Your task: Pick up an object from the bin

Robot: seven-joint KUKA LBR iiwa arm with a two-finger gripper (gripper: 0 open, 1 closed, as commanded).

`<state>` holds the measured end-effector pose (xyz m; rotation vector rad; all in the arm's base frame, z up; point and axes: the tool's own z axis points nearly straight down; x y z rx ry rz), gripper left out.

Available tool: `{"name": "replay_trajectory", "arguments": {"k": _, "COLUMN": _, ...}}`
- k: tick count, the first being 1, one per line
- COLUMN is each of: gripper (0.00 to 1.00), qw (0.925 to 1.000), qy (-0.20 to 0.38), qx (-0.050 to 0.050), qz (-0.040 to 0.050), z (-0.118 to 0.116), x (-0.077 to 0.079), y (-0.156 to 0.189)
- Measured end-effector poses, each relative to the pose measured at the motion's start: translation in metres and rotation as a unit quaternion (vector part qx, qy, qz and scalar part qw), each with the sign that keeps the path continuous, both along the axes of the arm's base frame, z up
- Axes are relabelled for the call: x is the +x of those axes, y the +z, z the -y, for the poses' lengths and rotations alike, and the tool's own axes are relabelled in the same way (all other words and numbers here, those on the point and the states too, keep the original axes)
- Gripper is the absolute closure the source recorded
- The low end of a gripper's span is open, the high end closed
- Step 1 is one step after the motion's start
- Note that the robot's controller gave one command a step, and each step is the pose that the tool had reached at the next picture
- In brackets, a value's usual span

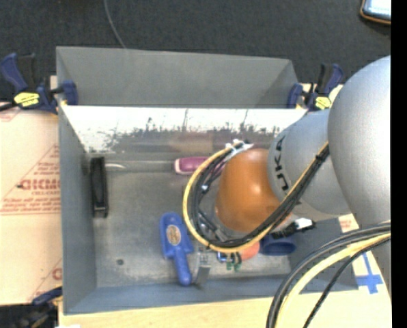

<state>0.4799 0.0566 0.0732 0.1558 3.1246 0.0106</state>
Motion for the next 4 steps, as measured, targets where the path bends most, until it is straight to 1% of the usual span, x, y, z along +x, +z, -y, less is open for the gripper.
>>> {"name": "replay_trajectory", "arguments": {"k": 1, "gripper": 0.0, "qw": 0.9998, "qy": -0.021, "qx": -0.005, "qz": 0.0058, "z": 0.089, "x": 0.009, "y": -0.003}}
{"name": "replay_trajectory", "arguments": {"k": 2, "gripper": 1.0, "qw": 1.0, "qy": -0.005, "qx": -0.001, "qz": 0.0023, "z": 0.107, "x": 0.01, "y": -0.003}}
{"name": "replay_trajectory", "arguments": {"k": 3, "gripper": 1.0, "qw": 1.0, "qy": -0.005, "qx": -0.001, "qz": 0.0023, "z": 0.107, "x": 0.01, "y": -0.003}}
{"name": "replay_trajectory", "arguments": {"k": 4, "gripper": 1.0, "qw": 1.0, "qy": -0.005, "qx": 0.0, "qz": -0.0038, "z": 0.107, "x": 0.007, "y": 0.013}}
